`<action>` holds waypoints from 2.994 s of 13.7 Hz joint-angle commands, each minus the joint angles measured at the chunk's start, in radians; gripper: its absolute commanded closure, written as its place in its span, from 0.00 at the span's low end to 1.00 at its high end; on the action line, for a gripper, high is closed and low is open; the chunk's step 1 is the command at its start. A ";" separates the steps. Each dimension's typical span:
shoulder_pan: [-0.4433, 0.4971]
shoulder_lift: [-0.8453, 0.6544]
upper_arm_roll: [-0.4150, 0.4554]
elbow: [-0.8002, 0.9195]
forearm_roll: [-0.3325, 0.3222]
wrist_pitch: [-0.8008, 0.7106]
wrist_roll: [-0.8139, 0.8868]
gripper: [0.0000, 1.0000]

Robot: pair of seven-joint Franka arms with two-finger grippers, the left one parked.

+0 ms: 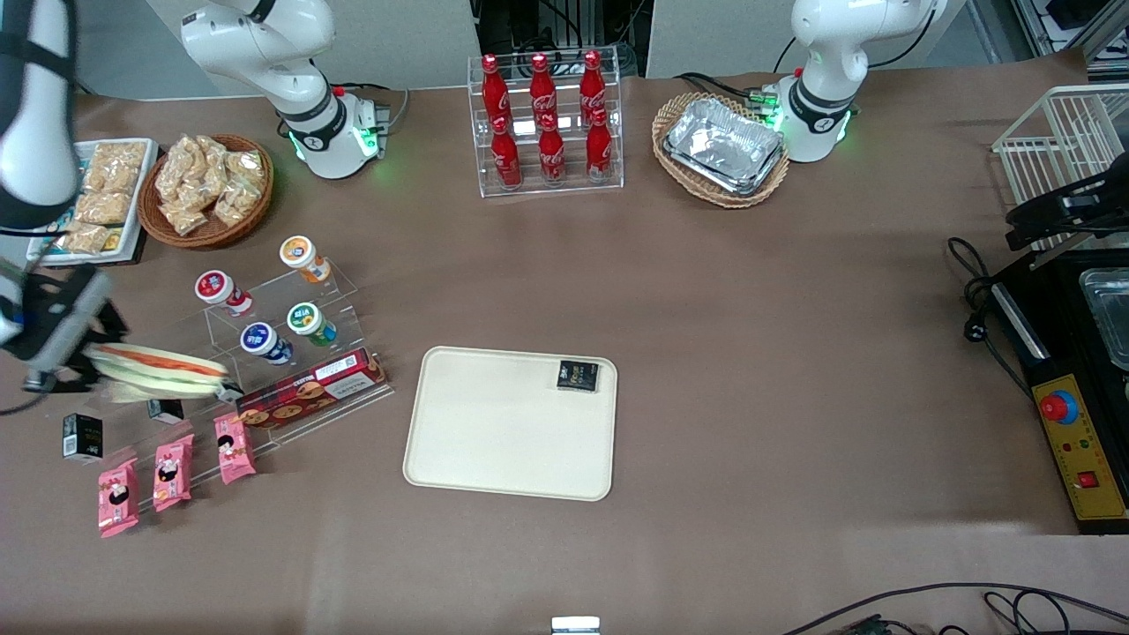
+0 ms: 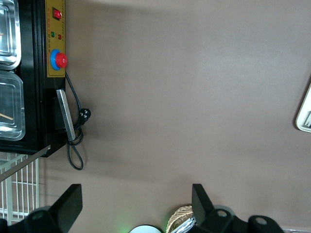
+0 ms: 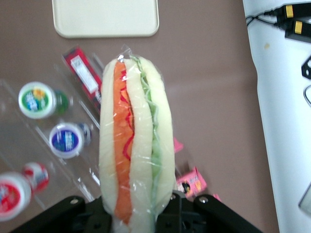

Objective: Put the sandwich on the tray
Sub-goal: 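Carry the held sandwich over to the cream tray, then lower the sandwich onto the tray beside the black packet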

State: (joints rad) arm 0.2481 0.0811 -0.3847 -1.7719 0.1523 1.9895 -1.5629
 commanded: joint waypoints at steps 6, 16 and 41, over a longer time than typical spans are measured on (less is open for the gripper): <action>0.293 0.233 -0.010 0.153 -0.019 0.011 0.455 0.94; 0.441 0.469 0.070 0.161 0.038 0.290 0.718 0.94; 0.430 0.747 0.133 0.333 0.041 0.445 0.699 0.79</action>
State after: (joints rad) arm 0.6720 0.8034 -0.2507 -1.4749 0.1740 2.4227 -0.8611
